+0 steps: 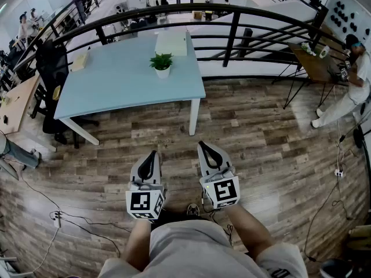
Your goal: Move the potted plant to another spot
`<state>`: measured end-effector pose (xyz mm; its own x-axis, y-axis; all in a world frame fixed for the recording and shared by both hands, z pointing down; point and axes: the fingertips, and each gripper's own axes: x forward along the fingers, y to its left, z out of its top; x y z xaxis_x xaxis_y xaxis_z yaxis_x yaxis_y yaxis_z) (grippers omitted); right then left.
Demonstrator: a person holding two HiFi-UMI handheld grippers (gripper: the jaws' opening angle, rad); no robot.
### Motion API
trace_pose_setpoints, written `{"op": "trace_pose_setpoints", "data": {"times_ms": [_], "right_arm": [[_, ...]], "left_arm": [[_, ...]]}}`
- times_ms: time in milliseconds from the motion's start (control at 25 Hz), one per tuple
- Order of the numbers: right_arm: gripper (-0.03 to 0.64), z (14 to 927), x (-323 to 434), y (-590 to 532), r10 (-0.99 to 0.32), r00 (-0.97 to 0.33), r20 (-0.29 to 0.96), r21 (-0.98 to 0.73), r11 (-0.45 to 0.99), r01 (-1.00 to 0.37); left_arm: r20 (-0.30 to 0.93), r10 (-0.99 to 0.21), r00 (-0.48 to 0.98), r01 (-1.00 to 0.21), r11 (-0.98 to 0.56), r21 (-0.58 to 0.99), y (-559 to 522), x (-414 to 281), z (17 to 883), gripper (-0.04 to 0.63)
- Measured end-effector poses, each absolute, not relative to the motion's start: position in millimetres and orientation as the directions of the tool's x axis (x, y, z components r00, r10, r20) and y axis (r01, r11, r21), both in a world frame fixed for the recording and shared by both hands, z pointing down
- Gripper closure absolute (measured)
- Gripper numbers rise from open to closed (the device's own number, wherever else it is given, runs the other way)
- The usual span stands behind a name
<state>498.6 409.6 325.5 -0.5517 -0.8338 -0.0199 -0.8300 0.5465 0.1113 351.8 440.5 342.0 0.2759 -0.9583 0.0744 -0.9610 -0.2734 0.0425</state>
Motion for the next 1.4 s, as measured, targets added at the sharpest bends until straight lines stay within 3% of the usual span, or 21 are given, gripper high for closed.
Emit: {"op": "trace_pose_setpoints", "data": {"times_ms": [520,600,960,1160,1400], "right_arm": [[0.613,356,498,412,-0.785,-0.619,0.043,0.094,0.62,-0.779],[0.566,369,503,413,-0.775,-0.628,0.074,0.085,0.633,-0.77],[0.487,406,515,401,-0.762,-0.625,0.172,0.087,0.643,-0.761],[0.44,455,522,365,-0.802,-0.493,0.339,0.113,0.555,-0.824],[0.437,445,504,306,-0.826,-0.48,0.296,0.114,0.529,-0.841]], "left_arm": [[0.135,-0.952,0.273,-0.961,-0.266,0.071,439,361,366,0.584],[0.145,-0.953,0.267,-0.963,-0.259,0.07,440,361,373,0.584],[0.224,-0.938,0.266,-0.963,-0.248,0.104,433,363,406,0.584],[0.252,-0.927,0.278,-0.959,-0.252,0.13,402,353,425,0.584],[0.235,-0.916,0.326,-0.943,-0.297,0.15,336,344,432,0.584]]}}
